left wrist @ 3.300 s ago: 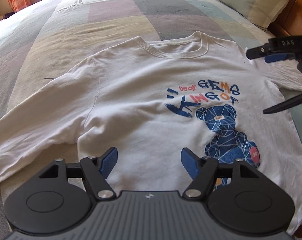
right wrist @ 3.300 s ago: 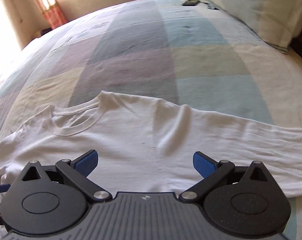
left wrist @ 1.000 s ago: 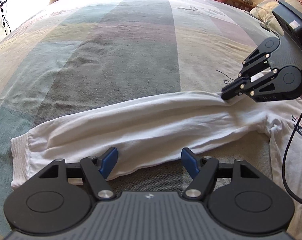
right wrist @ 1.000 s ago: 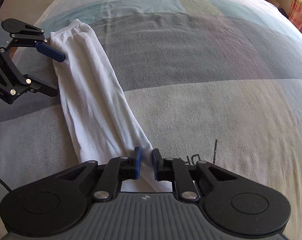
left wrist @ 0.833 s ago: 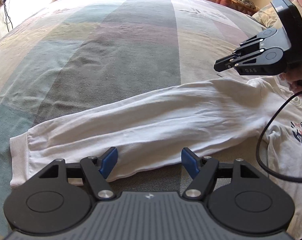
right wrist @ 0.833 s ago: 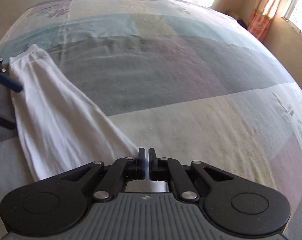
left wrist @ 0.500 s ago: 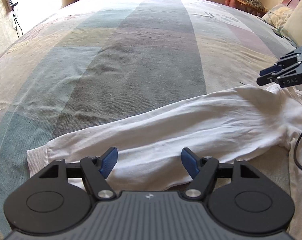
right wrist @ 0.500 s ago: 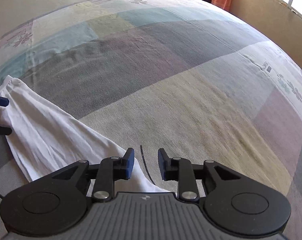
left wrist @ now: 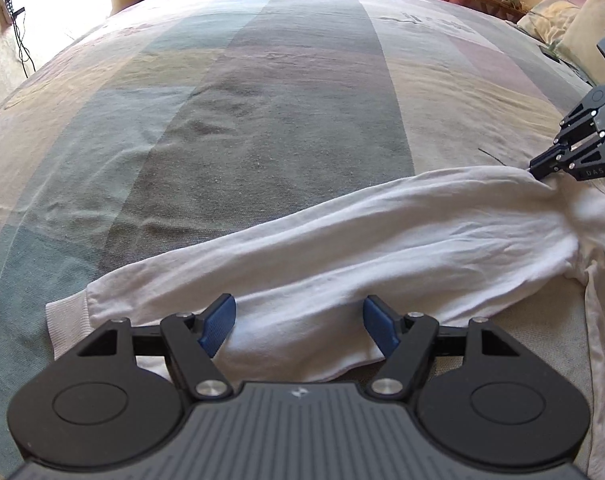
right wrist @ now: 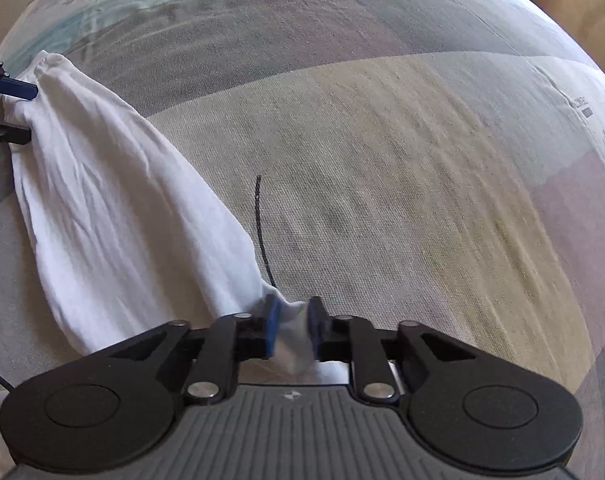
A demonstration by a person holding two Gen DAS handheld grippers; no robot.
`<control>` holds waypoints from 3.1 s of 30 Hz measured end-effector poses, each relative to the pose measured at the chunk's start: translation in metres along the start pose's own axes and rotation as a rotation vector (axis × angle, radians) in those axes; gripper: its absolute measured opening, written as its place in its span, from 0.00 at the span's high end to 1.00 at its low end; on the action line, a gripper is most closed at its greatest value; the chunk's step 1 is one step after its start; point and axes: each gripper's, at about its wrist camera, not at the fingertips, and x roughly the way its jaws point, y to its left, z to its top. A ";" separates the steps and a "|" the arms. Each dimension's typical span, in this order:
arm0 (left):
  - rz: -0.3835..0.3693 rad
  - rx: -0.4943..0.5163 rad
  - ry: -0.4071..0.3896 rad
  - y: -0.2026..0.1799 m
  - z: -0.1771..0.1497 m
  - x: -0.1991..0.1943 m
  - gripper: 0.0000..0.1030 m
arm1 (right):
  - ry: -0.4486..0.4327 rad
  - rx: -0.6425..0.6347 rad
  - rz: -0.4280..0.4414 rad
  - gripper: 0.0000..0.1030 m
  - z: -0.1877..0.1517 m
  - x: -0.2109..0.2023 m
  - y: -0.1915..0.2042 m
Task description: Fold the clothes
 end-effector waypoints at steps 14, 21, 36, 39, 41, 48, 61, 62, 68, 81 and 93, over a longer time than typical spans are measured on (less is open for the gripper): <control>-0.027 -0.283 0.040 0.049 -0.010 0.002 0.31 | -0.167 0.261 -0.076 0.57 0.021 -0.028 0.012; 0.013 -0.399 0.029 0.100 0.008 0.004 0.33 | -0.157 0.263 0.008 0.53 0.035 -0.011 0.049; 0.116 -0.482 0.000 0.097 -0.035 -0.036 0.33 | -0.285 -0.106 0.310 0.53 0.166 0.028 0.127; 0.128 -0.495 -0.020 0.099 -0.043 -0.040 0.33 | -0.261 -0.240 0.318 0.54 0.183 0.044 0.152; 0.138 -0.497 -0.026 0.101 -0.047 -0.042 0.33 | -0.249 -0.315 0.313 0.54 0.187 0.051 0.164; 0.119 -0.553 -0.050 0.111 -0.057 -0.048 0.33 | -0.225 -0.469 0.276 0.95 0.189 0.047 0.190; -0.026 -0.152 -0.072 0.056 0.003 -0.006 0.33 | -0.227 0.011 0.143 0.64 0.161 0.005 0.122; -0.048 -0.105 -0.074 0.046 0.006 -0.002 0.33 | -0.212 0.058 0.131 0.63 0.148 0.002 0.115; 0.012 0.147 -0.084 0.029 -0.006 0.019 0.21 | -0.091 0.334 0.068 0.55 0.067 -0.013 0.076; -0.343 -0.018 -0.050 0.007 0.053 0.009 0.19 | -0.045 0.490 -0.003 0.40 0.007 -0.031 0.084; -0.142 0.211 0.069 -0.023 0.025 0.034 0.20 | -0.012 0.584 -0.151 0.29 -0.069 -0.074 0.081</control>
